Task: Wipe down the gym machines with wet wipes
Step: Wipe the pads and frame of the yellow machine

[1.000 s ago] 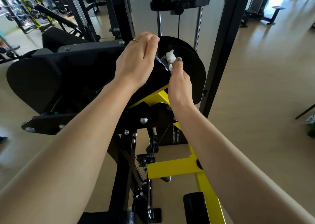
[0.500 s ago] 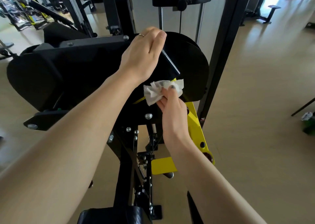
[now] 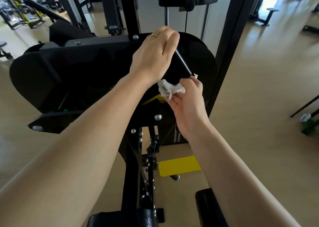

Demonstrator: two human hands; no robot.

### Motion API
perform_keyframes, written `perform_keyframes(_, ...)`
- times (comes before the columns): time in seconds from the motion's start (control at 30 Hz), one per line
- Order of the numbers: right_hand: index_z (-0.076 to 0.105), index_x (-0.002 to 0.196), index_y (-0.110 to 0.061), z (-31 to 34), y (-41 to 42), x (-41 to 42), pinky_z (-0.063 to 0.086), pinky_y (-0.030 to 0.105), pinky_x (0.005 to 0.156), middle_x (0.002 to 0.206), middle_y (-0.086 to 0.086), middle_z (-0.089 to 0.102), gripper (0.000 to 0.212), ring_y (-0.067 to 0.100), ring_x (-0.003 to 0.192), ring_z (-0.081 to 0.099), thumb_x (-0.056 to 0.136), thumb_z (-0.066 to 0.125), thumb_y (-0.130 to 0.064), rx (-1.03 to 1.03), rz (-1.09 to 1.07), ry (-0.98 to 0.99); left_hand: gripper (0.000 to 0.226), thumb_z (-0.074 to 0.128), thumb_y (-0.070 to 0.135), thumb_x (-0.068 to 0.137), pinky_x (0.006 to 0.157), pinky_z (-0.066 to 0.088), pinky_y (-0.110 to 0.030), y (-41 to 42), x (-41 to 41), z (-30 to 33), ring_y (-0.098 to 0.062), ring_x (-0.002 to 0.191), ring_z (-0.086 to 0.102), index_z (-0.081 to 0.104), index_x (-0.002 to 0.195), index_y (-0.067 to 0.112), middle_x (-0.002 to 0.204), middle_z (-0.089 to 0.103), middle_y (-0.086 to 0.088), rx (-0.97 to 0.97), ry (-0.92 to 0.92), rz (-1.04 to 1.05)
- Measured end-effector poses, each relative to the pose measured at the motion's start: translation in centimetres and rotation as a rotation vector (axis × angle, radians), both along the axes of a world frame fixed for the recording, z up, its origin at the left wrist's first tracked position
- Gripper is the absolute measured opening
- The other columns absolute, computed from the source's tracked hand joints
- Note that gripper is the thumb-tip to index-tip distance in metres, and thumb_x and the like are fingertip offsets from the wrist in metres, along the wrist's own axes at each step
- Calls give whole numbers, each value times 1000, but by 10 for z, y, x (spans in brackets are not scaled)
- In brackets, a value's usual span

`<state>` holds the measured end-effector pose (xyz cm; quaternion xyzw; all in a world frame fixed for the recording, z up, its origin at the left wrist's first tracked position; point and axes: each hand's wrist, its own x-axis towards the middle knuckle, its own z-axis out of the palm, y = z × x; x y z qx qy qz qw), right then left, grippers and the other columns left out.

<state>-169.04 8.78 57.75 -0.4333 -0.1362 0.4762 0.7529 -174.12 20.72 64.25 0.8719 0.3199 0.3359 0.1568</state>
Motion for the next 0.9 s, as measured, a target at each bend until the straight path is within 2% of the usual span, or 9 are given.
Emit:
perform_keyframes(0.07, 42, 145, -17, -1, -1, 1, 52, 46, 107, 139, 28, 55, 50, 36, 121, 64, 97, 51, -27, -40, -10, -96, 47, 24, 46, 108, 97, 48, -41, 1, 0, 0, -9, 118, 53, 62, 124, 23, 130, 56, 13, 6, -2, -1)
perform_keyframes(0.17, 56, 128, 2, -1, -3, 1, 49, 47, 109, 130, 35, 60, 35, 41, 123, 62, 102, 48, -20, -111, -7, -28, 48, 23, 48, 108, 97, 47, -42, 3, 0, -2, -9, 119, 53, 61, 125, 24, 132, 56, 14, 10, 9, 10)
perform_keyframes(0.23, 65, 113, 1, -1, -5, 0, 48, 46, 110, 121, 28, 69, 27, 36, 118, 66, 102, 47, -16, -107, 31, -2, 48, 23, 48, 107, 97, 47, -42, 2, 1, -2, -10, 121, 53, 61, 126, 25, 133, 55, 14, 20, 12, 7)
perform_keyframes(0.3, 63, 99, -2, 3, -6, 1, 49, 43, 110, 112, 22, 71, 20, 35, 117, 67, 99, 44, -7, -53, 113, 20, 47, 23, 47, 108, 96, 47, -40, 3, 1, -2, -10, 121, 52, 60, 127, 25, 134, 55, 14, 18, 15, 9)
perform_keyframes(0.37, 58, 106, -1, 9, -6, 3, 50, 45, 109, 118, 23, 69, 19, 38, 119, 66, 95, 42, 1, -37, 183, 93, 47, 23, 47, 108, 95, 46, -38, 2, 0, -2, -9, 122, 52, 60, 128, 25, 135, 54, 14, 17, 19, 11)
perform_keyframes(0.5, 55, 116, 2, 19, 1, -3, 56, 45, 101, 130, 31, 57, 33, 43, 116, 66, 88, 40, 13, -49, 240, 292, 46, 24, 47, 108, 93, 46, -37, 1, 0, -2, -8, 122, 52, 61, 128, 26, 136, 54, 15, 21, 5, 10)
perform_keyframes(0.7, 42, 147, 4, 23, 13, 9, 62, 39, 87, 140, 30, 47, 68, 48, 110, 68, 82, 34, 19, -142, 391, 283, 46, 24, 47, 108, 92, 46, -37, 0, 1, -2, -8, 120, 53, 61, 128, 27, 134, 55, 16, 18, -4, 17)
perform_keyframes(0.77, 42, 147, 7, 25, 19, 13, 64, 42, 82, 143, 30, 44, 66, 50, 114, 65, 83, 32, 22, -191, 447, 267, 46, 24, 47, 108, 92, 46, -37, 0, 1, -2, -8, 120, 53, 61, 127, 28, 133, 55, 16, 22, -1, 24)
perform_keyframes(0.9, 51, 136, 2, 29, 26, 13, 64, 45, 79, 143, 29, 44, 61, 52, 117, 61, 82, 33, 23, -251, 478, 215, 46, 23, 48, 108, 90, 46, -35, 1, 1, -2, -7, 118, 53, 60, 127, 28, 132, 56, 17, 23, 5, 34)
